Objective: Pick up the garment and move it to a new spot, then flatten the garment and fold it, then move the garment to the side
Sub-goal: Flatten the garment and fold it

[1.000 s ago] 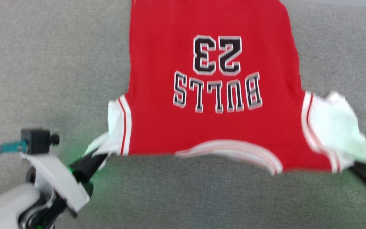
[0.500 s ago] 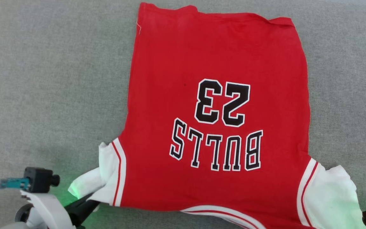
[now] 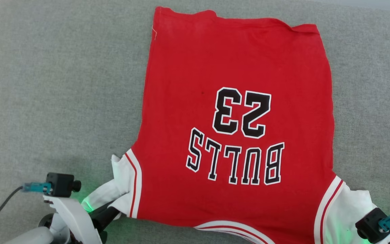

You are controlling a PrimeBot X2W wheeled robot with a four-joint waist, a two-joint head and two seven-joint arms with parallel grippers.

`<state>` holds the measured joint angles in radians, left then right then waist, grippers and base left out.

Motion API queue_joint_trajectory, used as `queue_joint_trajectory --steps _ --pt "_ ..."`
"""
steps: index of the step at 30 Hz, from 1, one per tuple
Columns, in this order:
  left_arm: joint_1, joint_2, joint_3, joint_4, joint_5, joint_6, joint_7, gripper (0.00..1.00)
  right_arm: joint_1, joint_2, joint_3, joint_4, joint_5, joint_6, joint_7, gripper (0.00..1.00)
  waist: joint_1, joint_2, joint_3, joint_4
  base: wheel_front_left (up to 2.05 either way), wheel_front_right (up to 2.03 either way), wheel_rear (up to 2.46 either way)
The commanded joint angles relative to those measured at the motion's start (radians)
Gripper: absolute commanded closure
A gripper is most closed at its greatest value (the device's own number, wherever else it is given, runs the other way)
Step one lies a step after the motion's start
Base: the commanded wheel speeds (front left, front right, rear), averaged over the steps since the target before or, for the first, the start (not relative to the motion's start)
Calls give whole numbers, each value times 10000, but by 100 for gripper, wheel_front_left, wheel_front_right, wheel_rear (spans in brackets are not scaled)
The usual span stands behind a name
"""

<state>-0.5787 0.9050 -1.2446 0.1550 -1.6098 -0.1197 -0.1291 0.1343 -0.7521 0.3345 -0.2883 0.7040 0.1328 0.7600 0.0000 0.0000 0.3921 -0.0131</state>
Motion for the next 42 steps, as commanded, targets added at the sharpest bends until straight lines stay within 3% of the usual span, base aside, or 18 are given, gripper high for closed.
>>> queue_joint_trajectory --steps 1,7,9,10,18,25,29,34,42 --pt "193 -746 -355 469 126 142 405 100 -270 179 469 539 74 -39 -267 100 0 0 3 18 0 0 0" --pt "314 -1149 -255 1069 -73 60 309 100 -1235 229 1334 1226 7 -56 -1379 96 0 0 -23 -73 0 0 0" --pt "355 -1122 -196 1090 -149 29 227 100 -1580 285 1432 1208 31 -64 -1909 47 0 0 -8 -165 0 0 0" --pt "379 -1089 -171 1102 -149 18 187 100 -1755 206 1460 1132 -85 -65 -2210 0 0 0 -5 -212 0 0 0" --pt "458 -880 -44 652 0 -4 -45 100 -1510 -597 298 -246 334 -26 -3057 0 0 0 76 -500 0 0 0" --pt "30 -941 -25 167 490 -22 -35 100 -1159 -1464 -2243 -1686 1369 -26 -2152 0 0 0 325 -190 0 0 0" --pt "-378 -1151 10 -15 831 -34 27 100 -2385 -1375 -3474 -1352 1528 -26 -1479 0 0 0 618 155 0 0 0" --pt "-1073 -1687 57 -220 1154 -57 250 100 -5326 -1019 -2962 59 1444 -26 -463 0 0 0 1219 804 0 0 0" --pt "-1912 -2317 64 -122 1538 -21 414 100 -9824 -320 -1031 3455 394 -26 1055 0 0 0 2146 1635 0 0 0"
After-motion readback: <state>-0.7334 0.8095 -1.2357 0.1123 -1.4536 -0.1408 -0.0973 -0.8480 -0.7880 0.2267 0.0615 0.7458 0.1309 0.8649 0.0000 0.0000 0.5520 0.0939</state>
